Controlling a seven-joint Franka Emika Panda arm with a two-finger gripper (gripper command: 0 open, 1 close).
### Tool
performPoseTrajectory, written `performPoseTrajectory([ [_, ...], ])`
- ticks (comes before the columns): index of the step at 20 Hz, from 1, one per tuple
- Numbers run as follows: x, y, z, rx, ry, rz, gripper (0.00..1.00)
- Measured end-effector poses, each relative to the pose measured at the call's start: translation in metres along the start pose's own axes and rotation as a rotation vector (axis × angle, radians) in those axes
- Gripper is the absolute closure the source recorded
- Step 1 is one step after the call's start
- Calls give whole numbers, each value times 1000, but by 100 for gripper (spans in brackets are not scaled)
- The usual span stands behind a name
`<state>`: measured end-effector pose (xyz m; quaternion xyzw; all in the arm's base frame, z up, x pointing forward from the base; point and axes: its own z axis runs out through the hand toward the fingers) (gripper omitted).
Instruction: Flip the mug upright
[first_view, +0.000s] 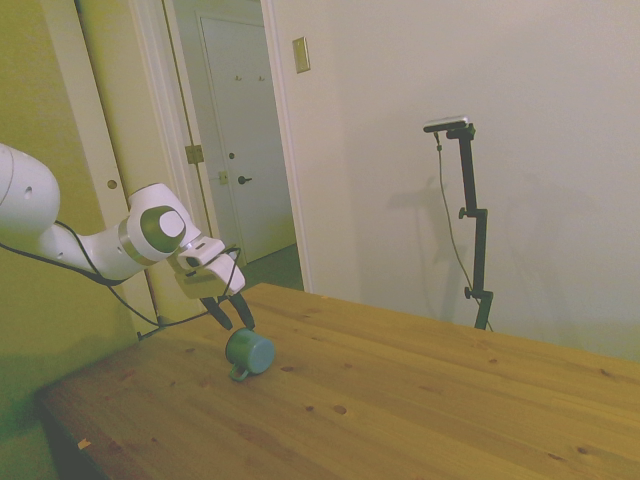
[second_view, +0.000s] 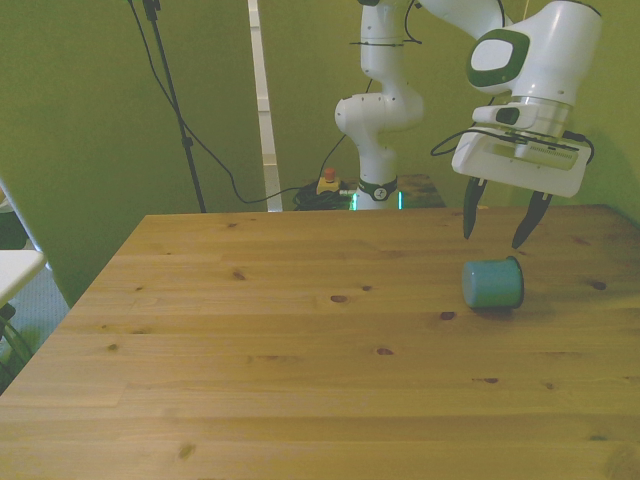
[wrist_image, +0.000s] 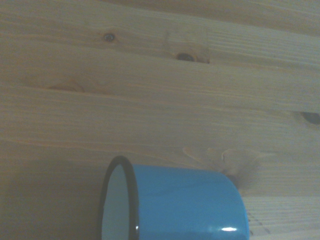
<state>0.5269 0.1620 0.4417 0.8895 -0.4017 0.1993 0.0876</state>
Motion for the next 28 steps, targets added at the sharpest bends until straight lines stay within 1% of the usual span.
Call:
performPoseTrajectory([
  [2, -12, -9, 3, -24, 22, 4, 0],
  [6, -17, -26, 15, -53, 63, 16, 0],
  [10, -25, -41, 25, -115, 105, 37, 0],
  [15, -29, -46, 39, -212, 140, 58, 0],
  [21, -27, -51, 52, -304, 199, 77, 0],
  [28, -34, -62, 59, -366, 261, 88, 0],
])
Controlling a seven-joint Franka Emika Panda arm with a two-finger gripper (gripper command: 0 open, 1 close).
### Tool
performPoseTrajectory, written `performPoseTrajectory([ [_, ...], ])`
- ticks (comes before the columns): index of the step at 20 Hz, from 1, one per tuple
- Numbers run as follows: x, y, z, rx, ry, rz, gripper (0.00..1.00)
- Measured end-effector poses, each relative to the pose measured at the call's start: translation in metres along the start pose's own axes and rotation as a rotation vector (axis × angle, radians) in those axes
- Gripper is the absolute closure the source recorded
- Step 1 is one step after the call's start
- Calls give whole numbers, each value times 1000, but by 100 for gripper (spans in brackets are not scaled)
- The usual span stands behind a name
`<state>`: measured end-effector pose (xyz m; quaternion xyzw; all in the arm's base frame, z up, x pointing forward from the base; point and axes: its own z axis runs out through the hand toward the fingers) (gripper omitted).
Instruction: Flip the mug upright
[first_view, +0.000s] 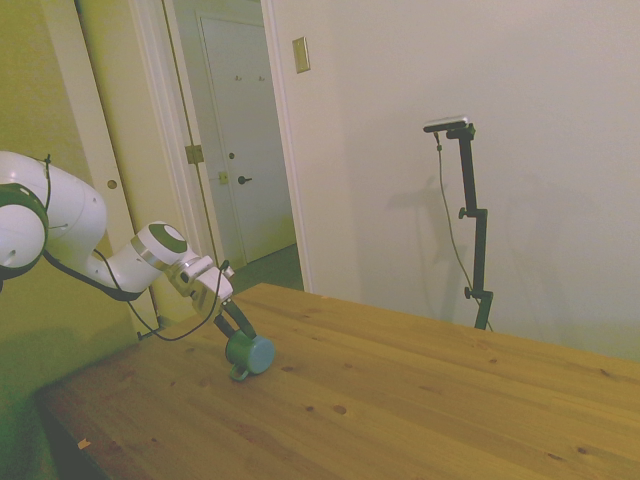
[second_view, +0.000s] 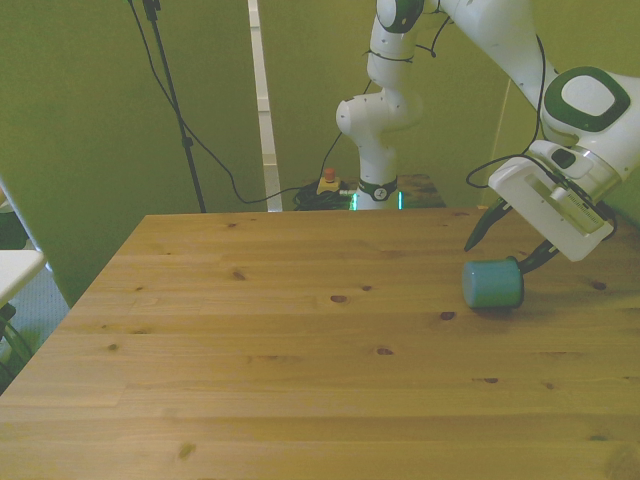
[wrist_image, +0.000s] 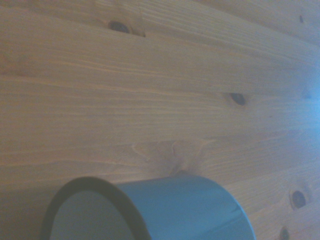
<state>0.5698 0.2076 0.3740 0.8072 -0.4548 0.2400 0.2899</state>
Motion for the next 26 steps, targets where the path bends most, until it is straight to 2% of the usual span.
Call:
performPoseTrajectory([
  [3, 1, -4, 3, -31, 22, 11, 0],
  [4, 1, -5, 3, -37, 24, 12, 100],
  [14, 0, -12, 4, -49, 38, 10, 100],
  [26, -1, -20, 19, -81, 37, 10, 100],
])
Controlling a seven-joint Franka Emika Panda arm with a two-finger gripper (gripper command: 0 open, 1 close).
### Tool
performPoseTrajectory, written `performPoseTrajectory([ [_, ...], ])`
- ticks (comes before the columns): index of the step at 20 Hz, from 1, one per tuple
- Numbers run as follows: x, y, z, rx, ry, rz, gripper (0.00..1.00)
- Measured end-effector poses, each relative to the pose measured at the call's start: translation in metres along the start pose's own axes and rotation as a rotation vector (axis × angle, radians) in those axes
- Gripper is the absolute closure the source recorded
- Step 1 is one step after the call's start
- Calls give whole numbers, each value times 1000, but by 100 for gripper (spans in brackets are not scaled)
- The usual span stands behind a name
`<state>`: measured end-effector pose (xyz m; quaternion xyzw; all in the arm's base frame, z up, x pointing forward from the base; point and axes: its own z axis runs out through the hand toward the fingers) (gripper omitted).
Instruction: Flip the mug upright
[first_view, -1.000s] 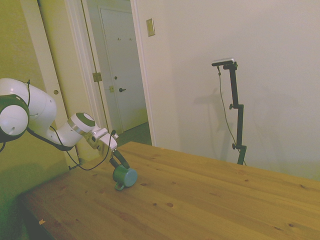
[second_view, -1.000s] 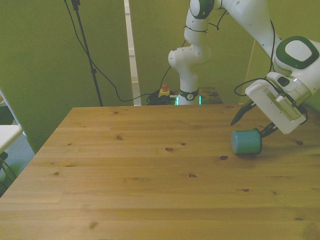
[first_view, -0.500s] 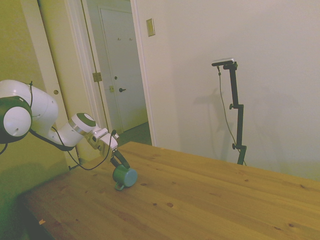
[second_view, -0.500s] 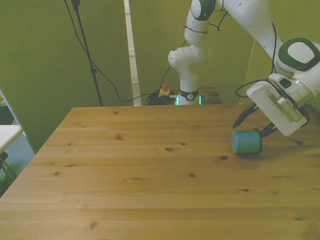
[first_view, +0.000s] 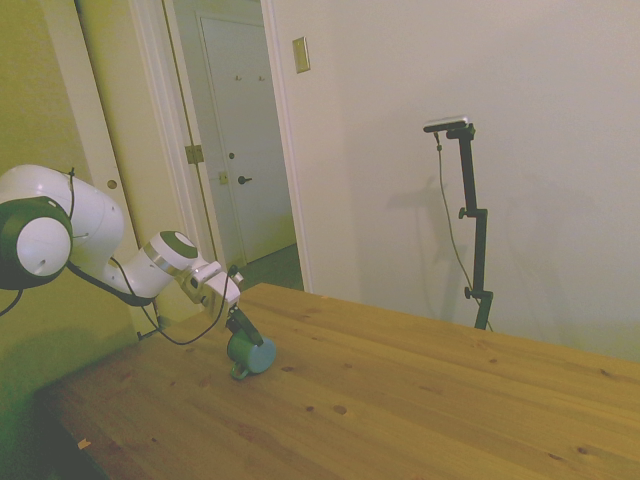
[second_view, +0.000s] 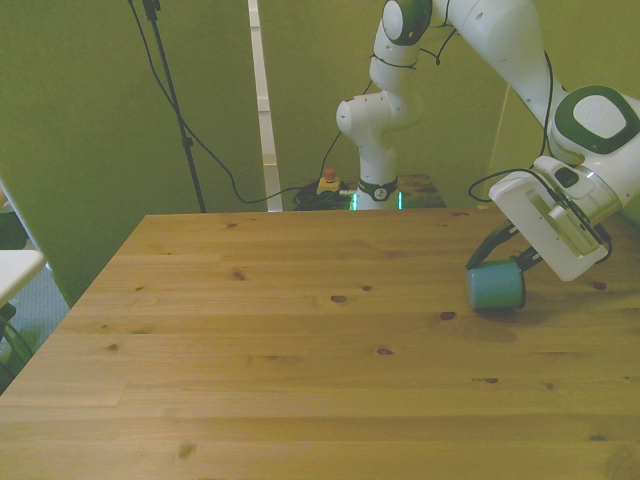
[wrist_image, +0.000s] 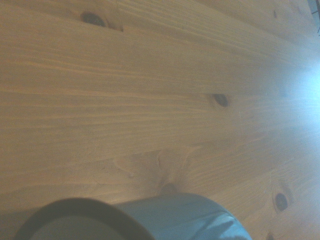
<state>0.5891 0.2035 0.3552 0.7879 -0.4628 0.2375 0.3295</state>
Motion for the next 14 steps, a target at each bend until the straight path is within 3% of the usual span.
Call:
performPoseTrajectory([
  [9, 1, 3, -10, 15, 4, 2, 100],
  [14, 16, 25, -27, 38, 11, 24, 100],
])
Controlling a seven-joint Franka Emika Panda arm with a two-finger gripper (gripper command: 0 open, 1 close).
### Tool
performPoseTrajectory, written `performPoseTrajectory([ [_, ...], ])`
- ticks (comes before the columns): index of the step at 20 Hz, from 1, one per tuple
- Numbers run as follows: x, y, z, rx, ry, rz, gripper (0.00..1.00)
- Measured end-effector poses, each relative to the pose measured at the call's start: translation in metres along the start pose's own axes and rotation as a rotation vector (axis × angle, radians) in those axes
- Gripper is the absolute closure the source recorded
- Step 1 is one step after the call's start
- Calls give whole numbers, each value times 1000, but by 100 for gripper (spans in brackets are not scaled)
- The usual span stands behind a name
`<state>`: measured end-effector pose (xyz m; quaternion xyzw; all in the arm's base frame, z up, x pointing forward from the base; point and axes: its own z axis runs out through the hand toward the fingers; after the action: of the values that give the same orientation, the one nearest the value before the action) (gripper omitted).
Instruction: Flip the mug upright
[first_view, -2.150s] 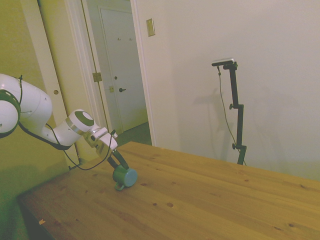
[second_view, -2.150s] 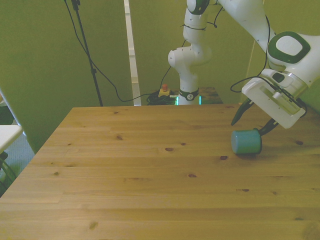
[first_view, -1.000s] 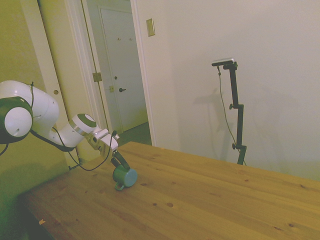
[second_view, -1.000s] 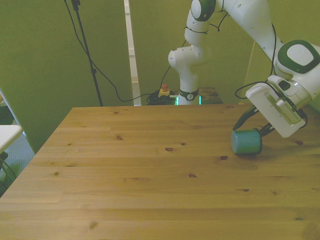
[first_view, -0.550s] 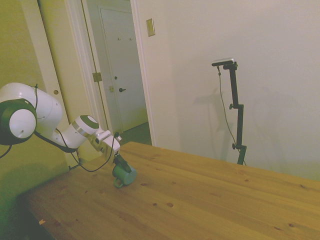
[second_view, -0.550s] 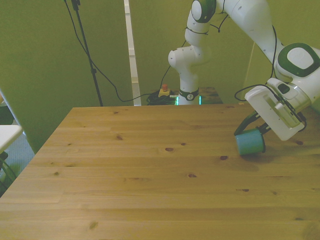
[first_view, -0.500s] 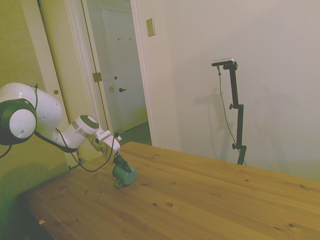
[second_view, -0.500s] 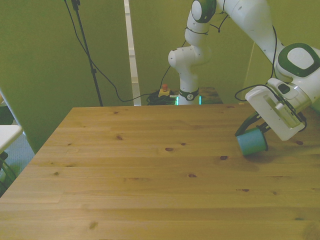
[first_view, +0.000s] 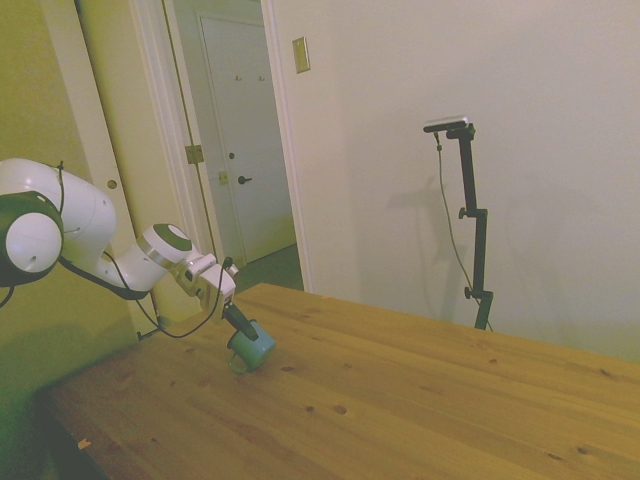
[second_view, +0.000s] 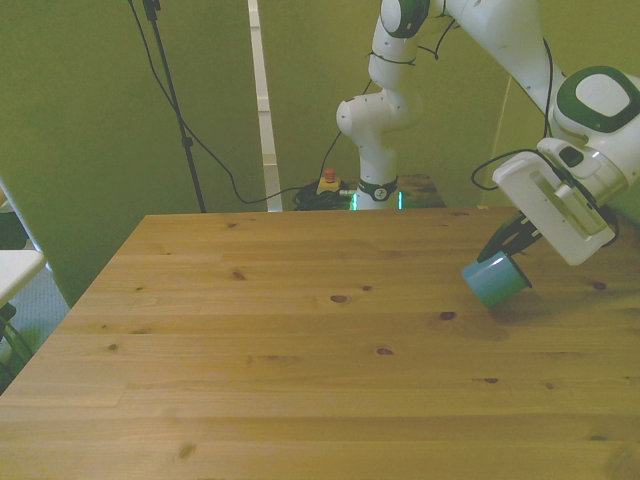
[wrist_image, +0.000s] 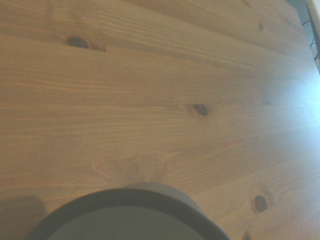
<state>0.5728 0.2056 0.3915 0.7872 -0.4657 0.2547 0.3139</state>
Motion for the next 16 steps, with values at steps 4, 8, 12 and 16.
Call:
performPoseTrajectory([
  [4, 14, 18, -8, 45, -14, 22, 100],
  [8, 41, 47, -17, 196, -118, 49, 100],
  [12, 80, 88, 0, 359, -249, 61, 100],
  [16, 98, 110, 37, 466, -382, 49, 100],
])
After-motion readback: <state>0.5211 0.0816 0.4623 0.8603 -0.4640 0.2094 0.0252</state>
